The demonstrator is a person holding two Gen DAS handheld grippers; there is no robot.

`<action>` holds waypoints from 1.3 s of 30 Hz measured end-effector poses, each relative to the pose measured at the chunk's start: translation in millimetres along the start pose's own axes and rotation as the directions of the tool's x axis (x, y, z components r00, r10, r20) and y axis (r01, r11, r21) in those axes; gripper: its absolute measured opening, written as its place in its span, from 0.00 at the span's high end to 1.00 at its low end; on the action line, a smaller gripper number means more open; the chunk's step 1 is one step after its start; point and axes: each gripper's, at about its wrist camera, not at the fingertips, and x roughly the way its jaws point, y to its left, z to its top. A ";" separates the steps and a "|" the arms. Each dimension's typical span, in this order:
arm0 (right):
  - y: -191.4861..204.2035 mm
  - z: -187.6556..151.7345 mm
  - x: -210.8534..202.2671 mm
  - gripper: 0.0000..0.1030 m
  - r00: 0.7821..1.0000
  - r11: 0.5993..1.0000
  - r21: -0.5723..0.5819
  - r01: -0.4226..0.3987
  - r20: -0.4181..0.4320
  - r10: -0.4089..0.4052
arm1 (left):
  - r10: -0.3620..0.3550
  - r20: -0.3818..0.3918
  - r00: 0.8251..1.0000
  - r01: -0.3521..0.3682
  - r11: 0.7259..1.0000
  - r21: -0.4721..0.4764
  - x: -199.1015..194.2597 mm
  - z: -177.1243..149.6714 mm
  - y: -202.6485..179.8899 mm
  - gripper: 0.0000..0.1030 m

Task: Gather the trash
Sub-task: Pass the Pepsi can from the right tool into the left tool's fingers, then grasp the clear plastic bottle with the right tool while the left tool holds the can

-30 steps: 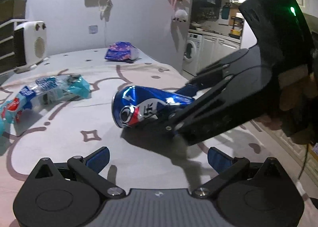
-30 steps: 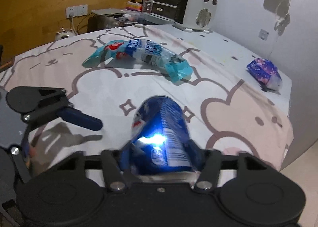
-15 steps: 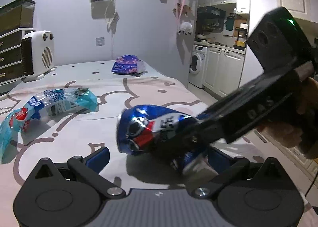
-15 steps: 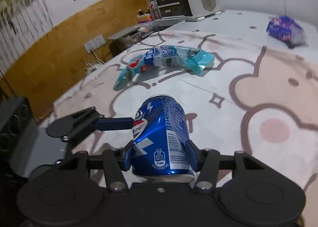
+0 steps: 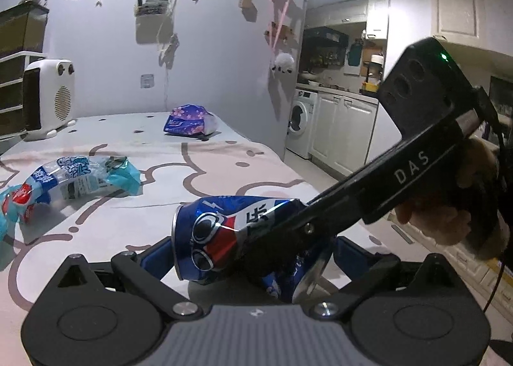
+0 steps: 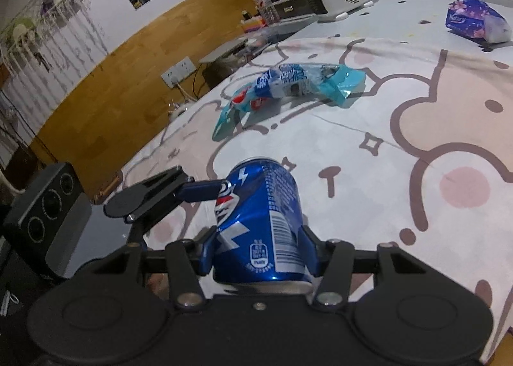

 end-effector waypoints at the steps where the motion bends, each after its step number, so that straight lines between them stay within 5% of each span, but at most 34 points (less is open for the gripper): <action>1: -0.2 -0.2 -0.3 0.48 1.000 1.000 0.010 0.000 0.009 0.000 | 0.013 -0.002 1.000 -0.013 1.000 0.000 0.7 0.1 -0.1 0.06; 12: -6.7 5.2 1.2 0.48 0.997 0.995 0.095 -0.020 0.078 0.013 | 0.090 0.008 0.996 -0.090 0.995 -0.045 -2.2 2.5 7.9 0.11; 16: -4.2 14.8 2.5 0.24 0.988 0.993 0.088 0.074 0.132 -0.085 | 0.138 0.017 0.990 -0.136 0.985 -0.105 -7.2 5.1 20.2 0.12; 25: 0.8 61.8 19.1 0.21 0.946 0.975 0.002 0.223 0.242 -0.217 | 0.266 0.029 0.964 -0.258 0.952 -0.163 -21.2 10.6 35.8 0.12; 34: -9.4 105.1 85.8 0.23 0.858 0.861 -0.165 0.481 0.288 -0.425 | 0.440 -0.009 0.898 -0.430 0.872 -0.234 -31.5 12.0 56.2 0.12; 39: -6.2 112.3 124.9 0.28 0.844 0.781 -0.330 0.530 0.289 -0.451 | 0.501 -0.028 0.865 -0.488 0.828 -0.276 -35.6 11.8 65.0 0.12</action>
